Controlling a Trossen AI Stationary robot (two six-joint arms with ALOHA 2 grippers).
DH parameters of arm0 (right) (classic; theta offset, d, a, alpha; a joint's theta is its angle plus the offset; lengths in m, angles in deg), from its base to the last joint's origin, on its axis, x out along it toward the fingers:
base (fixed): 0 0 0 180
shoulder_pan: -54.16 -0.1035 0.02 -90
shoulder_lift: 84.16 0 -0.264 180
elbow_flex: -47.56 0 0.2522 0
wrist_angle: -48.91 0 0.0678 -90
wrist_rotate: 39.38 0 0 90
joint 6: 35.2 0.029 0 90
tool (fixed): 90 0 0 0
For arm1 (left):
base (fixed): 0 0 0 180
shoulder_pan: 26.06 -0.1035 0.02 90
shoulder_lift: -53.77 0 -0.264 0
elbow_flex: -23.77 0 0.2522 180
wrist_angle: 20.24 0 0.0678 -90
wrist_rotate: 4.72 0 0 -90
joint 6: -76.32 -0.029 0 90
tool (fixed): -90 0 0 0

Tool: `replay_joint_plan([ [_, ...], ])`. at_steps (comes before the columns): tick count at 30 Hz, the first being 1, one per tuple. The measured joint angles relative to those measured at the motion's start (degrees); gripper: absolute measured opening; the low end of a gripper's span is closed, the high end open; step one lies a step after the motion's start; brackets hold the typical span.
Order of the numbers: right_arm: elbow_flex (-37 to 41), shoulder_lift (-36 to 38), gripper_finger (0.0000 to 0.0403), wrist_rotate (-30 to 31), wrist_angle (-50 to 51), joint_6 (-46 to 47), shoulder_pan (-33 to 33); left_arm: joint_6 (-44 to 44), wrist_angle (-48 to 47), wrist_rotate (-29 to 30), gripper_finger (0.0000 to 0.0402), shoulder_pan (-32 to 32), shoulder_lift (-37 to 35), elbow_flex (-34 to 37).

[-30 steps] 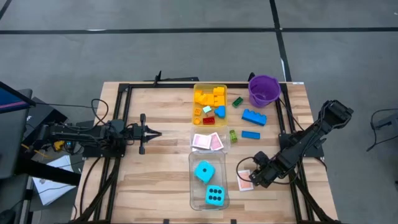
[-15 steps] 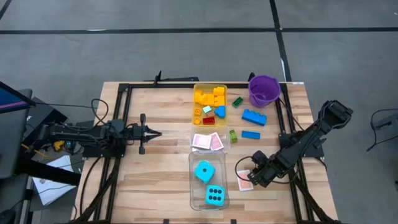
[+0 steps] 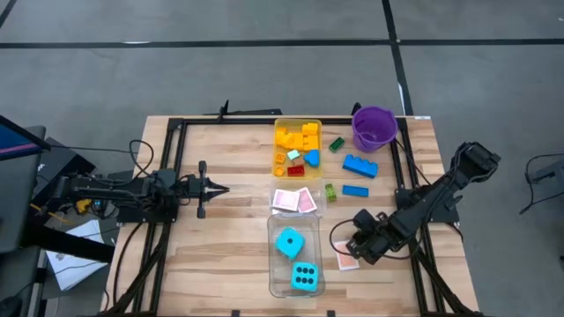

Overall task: Pick & Place Toys
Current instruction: Put the green game piece into the yellow bin

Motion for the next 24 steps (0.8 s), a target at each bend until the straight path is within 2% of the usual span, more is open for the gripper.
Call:
replay_joint_plan([
  [10,-8.3,0.1,0.0136,12.5,4.7,-19.4,9.8,0.0,0.0,0.0,0.0017,0.0,0.0,0.0],
  [18,-11.6,0.1,0.0136,14.3,3.6,-36.2,24.1,0.0,0.0,0.0,0.0017,0.0,0.0,0.0],
  [24,-13.4,0.1,0.0136,13.9,-7.4,-51.7,33.9,0.0,0.0,0.0,0.0017,0.0,0.0,0.0],
])
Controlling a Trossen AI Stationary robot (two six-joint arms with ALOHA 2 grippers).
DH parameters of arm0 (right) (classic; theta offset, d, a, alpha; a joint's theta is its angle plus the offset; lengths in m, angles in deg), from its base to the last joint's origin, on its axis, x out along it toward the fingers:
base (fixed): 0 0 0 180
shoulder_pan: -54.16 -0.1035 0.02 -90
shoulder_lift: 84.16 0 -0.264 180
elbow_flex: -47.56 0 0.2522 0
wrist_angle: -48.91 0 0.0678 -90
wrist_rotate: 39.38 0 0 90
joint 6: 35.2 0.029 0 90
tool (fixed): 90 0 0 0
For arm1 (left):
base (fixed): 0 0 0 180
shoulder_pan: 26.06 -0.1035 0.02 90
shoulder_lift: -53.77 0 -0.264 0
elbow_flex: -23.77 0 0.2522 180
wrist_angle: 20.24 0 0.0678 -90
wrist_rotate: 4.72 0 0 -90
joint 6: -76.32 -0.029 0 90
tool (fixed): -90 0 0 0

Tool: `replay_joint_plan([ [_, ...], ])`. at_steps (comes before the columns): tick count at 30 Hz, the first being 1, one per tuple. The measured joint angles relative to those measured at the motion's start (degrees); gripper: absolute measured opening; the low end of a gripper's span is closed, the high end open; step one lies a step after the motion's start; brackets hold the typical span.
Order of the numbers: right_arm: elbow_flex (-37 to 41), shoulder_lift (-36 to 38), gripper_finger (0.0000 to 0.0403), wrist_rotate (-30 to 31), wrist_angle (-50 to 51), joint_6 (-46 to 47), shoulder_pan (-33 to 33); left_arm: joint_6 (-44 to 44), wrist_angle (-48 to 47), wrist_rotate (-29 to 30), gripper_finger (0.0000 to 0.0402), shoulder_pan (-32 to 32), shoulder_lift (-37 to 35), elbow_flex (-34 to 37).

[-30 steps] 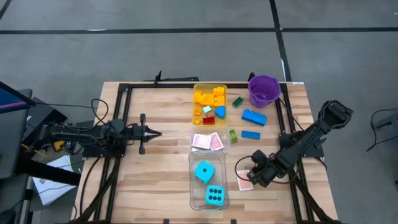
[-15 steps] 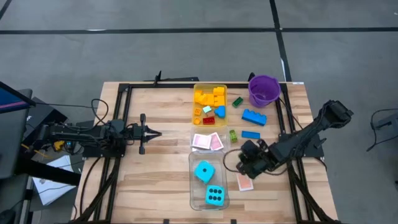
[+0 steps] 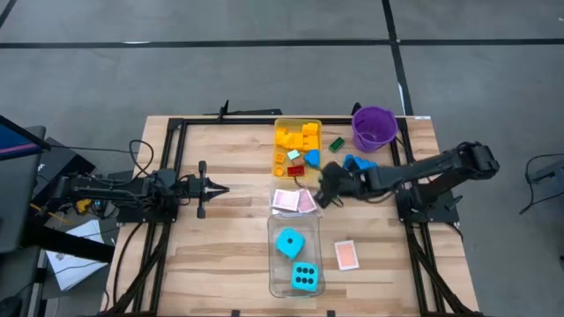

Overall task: Pick & Place Toys
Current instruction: Put the green game piece into the yellow bin

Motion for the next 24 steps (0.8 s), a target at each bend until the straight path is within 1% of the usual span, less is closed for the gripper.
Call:
replay_joint_plan([
  [4,-1.3,0.0,0.0136,-2.7,-7.1,-8.0,5.7,0.0,0.0,0.0,0.0017,0.0,0.0,0.0],
  [9,-1.5,0.0,0.0136,-7.0,-14.5,-14.5,11.9,0.0,0.0,0.0,0.0017,0.0,0.0,0.0],
  [17,-1.5,0.0,0.0136,-13.9,-18.2,-17.7,20.2,0.0,0.0,0.0,0.0017,0.0,0.0,0.0],
  [20,-1.6,-0.4,0.0137,-15.6,-19.4,-17.8,21.7,0.0,0.0,0.0,0.0017,0.0,0.0,0.0],
  [24,-1.5,-4.1,0.0137,-19.8,-23.0,-18.8,22.8,0.0,0.0,0.0,0.0017,0.0,0.0,0.0],
])
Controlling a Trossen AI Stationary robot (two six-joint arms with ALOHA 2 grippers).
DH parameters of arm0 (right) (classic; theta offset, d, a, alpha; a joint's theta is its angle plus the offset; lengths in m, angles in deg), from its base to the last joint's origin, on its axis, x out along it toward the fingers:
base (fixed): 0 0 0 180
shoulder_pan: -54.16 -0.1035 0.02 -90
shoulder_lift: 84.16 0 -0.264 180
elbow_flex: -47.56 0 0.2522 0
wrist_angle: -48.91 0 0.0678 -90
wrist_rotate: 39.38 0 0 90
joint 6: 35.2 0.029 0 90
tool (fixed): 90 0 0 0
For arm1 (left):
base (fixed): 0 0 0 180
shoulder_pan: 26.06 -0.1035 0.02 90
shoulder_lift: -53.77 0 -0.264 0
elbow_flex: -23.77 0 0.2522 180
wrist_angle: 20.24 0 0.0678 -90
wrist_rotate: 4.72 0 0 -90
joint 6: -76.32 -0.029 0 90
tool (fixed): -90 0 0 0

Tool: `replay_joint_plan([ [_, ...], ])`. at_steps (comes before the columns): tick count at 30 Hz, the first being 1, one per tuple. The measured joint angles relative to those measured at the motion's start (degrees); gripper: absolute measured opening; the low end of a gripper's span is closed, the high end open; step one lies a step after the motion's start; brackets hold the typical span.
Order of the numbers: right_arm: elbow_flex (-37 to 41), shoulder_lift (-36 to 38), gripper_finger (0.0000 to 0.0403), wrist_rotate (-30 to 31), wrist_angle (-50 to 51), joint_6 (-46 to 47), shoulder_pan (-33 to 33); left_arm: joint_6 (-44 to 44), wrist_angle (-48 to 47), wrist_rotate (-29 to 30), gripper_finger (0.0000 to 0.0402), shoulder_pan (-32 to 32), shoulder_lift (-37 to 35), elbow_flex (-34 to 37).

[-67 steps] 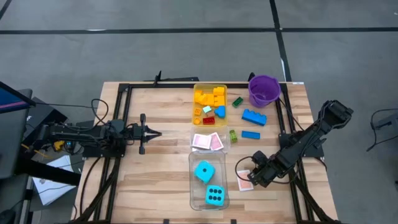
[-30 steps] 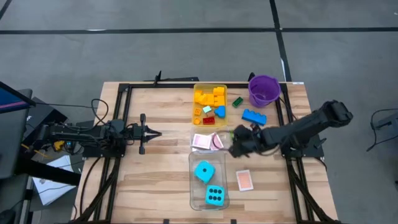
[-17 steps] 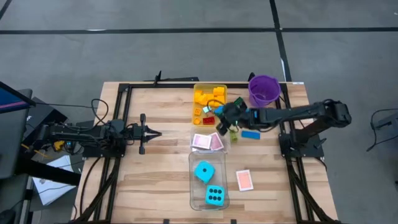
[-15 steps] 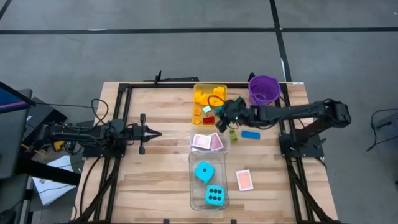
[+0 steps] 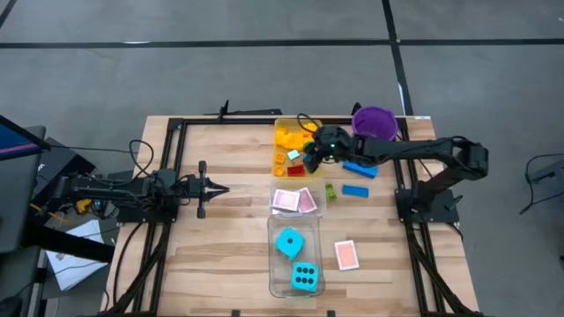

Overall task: Pick & Place Toys
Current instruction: Put the green game piece into the yellow bin

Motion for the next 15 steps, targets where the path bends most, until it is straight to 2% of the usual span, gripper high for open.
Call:
replay_joint_plan([
  [7,0.0,-8.6,0.0137,-4.6,-8.2,-1.6,0.5,0.0,0.0,0.0,0.0017,0.0,0.0,0.0],
  [10,0.0,-10.5,0.0137,-7.2,-9.2,-1.5,1.3,0.0,0.0,0.0,0.0017,0.0,0.0,0.0],
  [15,0.0,-11.8,0.0137,-7.4,-8.8,-1.4,2.3,0.0,0.0,0.0,0.0017,0.0,0.0,0.0],
])
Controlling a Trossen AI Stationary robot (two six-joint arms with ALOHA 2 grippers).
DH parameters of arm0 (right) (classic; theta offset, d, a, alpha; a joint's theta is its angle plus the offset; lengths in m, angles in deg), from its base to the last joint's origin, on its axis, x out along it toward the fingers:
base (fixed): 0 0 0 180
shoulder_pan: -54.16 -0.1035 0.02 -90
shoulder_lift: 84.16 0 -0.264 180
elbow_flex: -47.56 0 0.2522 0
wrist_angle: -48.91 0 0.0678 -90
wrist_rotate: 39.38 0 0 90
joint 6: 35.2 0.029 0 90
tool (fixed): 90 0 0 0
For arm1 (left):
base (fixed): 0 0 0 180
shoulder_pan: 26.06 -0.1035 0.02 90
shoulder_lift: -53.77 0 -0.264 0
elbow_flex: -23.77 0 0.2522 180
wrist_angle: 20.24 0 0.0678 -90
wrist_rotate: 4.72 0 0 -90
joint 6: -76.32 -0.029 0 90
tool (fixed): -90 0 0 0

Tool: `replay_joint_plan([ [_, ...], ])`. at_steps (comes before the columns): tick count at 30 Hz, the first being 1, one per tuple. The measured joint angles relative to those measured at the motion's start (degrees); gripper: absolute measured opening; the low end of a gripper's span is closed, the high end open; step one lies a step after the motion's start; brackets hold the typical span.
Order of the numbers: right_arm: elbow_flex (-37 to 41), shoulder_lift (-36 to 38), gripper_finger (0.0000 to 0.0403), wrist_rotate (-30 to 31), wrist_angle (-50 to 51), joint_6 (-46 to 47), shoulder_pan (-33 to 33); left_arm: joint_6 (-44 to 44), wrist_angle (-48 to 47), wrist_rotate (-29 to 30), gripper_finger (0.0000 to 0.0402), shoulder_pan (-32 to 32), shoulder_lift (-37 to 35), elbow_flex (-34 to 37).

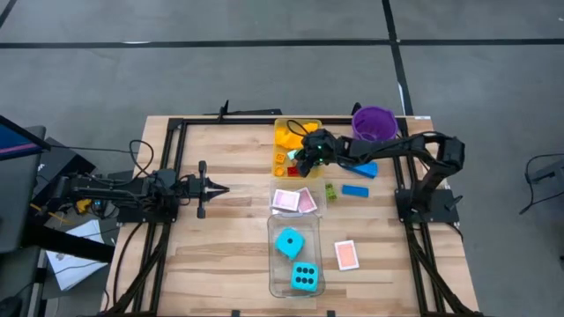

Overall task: Pick & Place Toys
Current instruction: Put the green game piece into the yellow bin, then put the light green game piece into the yellow bin

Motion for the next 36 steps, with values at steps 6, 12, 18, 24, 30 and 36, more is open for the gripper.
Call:
replay_joint_plan([
  [6,0.0,0.6,0.0137,0.0,-0.4,0.0,0.1,0.0,0.0,0.0,0.0017,0.0,0.0,0.0],
  [12,0.0,0.6,0.0137,0.0,-0.2,0.0,0.0,0.0,0.0,0.0,0.0017,0.0,0.0,0.0],
  [18,0.0,0.6,0.0138,0.0,-0.2,0.0,0.0,0.0,0.0,0.0,0.0017,0.0,0.0,0.0],
  [24,0.0,0.6,0.0167,0.0,-0.2,0.6,0.0,0.0,0.0,0.0,0.0017,0.0,0.0,0.0],
  [30,0.0,0.6,0.0201,0.1,-0.2,1.5,0.0,0.0,0.0,0.0,0.0017,0.0,0.0,0.0],
  [36,0.0,0.6,0.0211,0.2,-0.4,1.5,0.0,0.0,0.0,0.0,0.0017,0.0,0.0,0.0],
])
